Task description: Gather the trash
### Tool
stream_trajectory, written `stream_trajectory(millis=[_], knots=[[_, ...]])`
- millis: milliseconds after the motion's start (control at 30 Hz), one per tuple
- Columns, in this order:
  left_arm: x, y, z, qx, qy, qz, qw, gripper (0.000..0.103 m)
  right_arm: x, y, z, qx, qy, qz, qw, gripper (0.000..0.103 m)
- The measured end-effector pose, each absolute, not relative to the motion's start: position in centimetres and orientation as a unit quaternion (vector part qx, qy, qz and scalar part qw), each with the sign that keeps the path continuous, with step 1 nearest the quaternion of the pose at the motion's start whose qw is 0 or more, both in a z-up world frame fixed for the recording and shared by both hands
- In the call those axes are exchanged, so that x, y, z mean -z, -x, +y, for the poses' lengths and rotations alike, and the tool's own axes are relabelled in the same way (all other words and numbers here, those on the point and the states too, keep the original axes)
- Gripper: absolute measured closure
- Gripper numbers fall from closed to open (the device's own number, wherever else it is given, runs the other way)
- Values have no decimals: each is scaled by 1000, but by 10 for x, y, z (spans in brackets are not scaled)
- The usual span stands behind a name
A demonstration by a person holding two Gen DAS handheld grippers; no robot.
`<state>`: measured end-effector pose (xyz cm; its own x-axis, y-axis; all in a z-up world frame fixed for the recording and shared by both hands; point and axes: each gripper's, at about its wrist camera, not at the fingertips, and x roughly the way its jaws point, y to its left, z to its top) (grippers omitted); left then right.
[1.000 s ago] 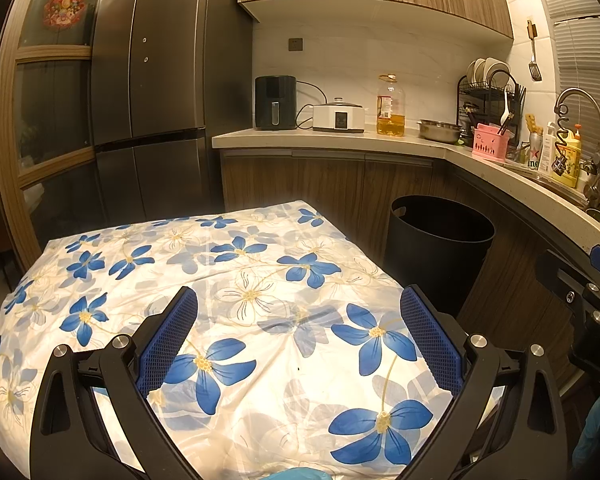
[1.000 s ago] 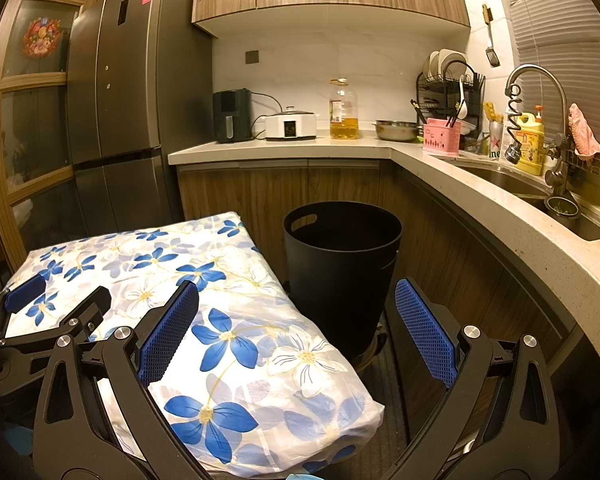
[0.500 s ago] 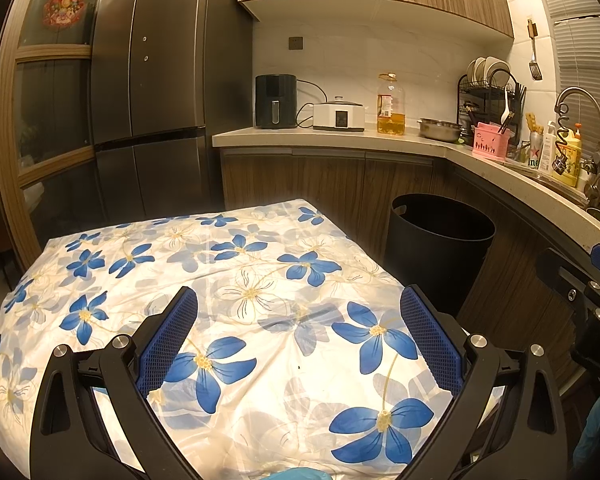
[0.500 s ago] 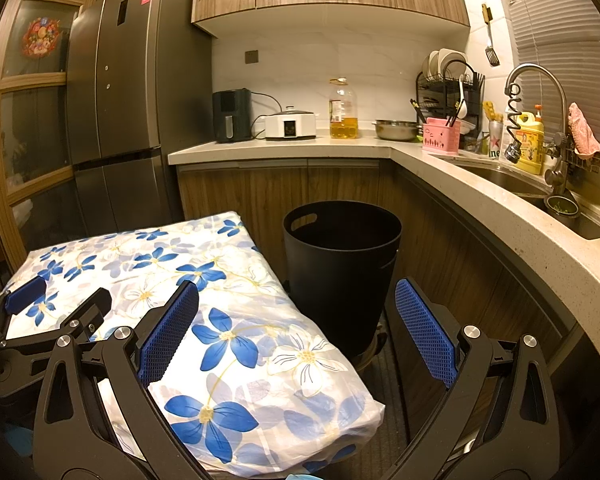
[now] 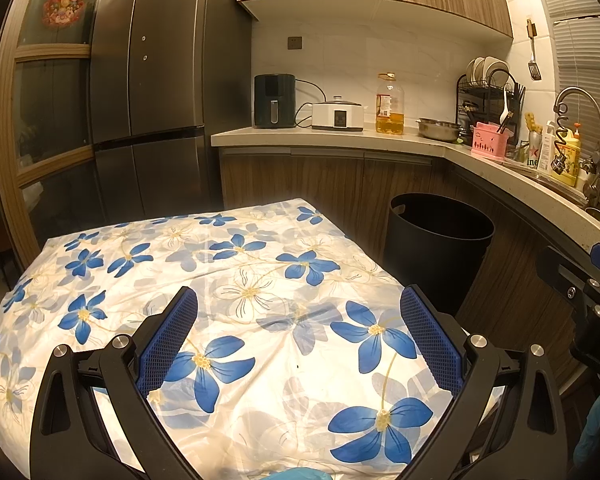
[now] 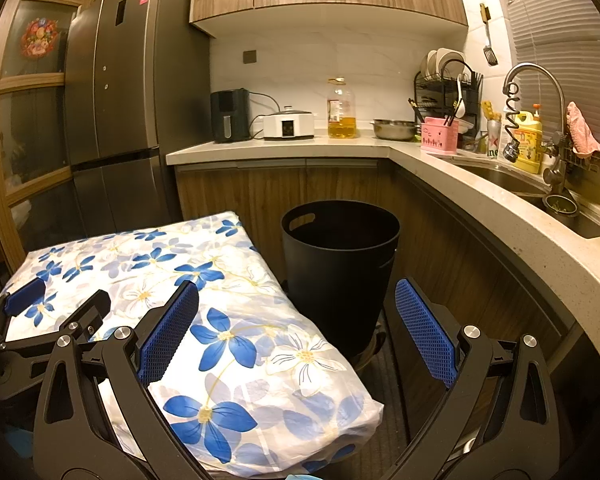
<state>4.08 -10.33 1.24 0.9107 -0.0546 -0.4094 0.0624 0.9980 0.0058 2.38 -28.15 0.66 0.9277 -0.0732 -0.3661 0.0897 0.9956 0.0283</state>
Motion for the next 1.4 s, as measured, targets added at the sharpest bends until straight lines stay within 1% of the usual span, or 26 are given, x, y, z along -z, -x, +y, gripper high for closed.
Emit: stream_trajectory(millis=[1400], knots=[[-12, -40, -104, 31, -9, 208, 978, 6, -14, -17, -274, 49, -21, 180, 982, 6]])
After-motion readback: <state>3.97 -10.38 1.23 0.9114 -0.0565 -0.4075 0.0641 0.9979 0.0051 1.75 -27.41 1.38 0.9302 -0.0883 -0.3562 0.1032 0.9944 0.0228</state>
